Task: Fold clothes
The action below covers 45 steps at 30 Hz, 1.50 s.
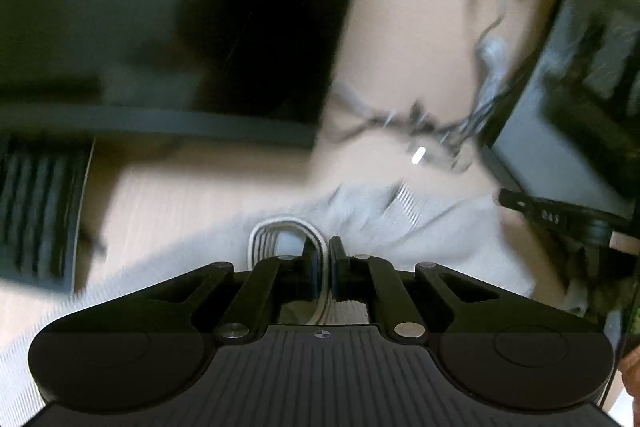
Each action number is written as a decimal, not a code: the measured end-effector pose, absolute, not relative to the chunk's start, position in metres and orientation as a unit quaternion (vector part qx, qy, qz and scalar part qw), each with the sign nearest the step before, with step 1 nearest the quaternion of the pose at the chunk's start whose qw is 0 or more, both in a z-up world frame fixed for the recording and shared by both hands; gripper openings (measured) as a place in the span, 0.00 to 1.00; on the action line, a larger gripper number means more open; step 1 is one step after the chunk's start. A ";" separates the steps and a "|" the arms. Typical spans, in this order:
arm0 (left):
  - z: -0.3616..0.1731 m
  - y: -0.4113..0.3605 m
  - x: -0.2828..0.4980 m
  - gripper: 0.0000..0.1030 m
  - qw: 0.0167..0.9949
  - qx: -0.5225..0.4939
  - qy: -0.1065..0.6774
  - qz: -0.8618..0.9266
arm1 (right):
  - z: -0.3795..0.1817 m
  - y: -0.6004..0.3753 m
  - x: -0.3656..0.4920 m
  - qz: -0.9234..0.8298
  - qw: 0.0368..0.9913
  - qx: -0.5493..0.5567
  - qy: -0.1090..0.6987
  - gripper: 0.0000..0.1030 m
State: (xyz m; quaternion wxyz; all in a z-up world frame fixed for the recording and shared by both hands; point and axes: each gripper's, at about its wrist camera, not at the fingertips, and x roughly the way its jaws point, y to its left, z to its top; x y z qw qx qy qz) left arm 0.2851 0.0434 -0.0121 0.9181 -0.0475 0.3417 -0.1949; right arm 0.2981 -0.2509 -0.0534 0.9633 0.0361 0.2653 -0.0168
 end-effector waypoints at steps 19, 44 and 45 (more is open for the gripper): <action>-0.065 0.056 0.304 0.20 0.878 -0.097 0.443 -0.155 | -0.086 -0.186 0.224 0.149 0.919 -0.196 0.307 0.68; 0.041 0.028 0.286 0.05 0.919 -0.078 0.315 -0.224 | -0.090 -0.162 0.227 0.050 0.936 -0.271 0.219 0.23; 0.041 0.027 0.286 0.05 0.919 -0.079 0.314 -0.226 | -0.088 -0.167 0.231 0.030 0.939 -0.265 0.218 0.12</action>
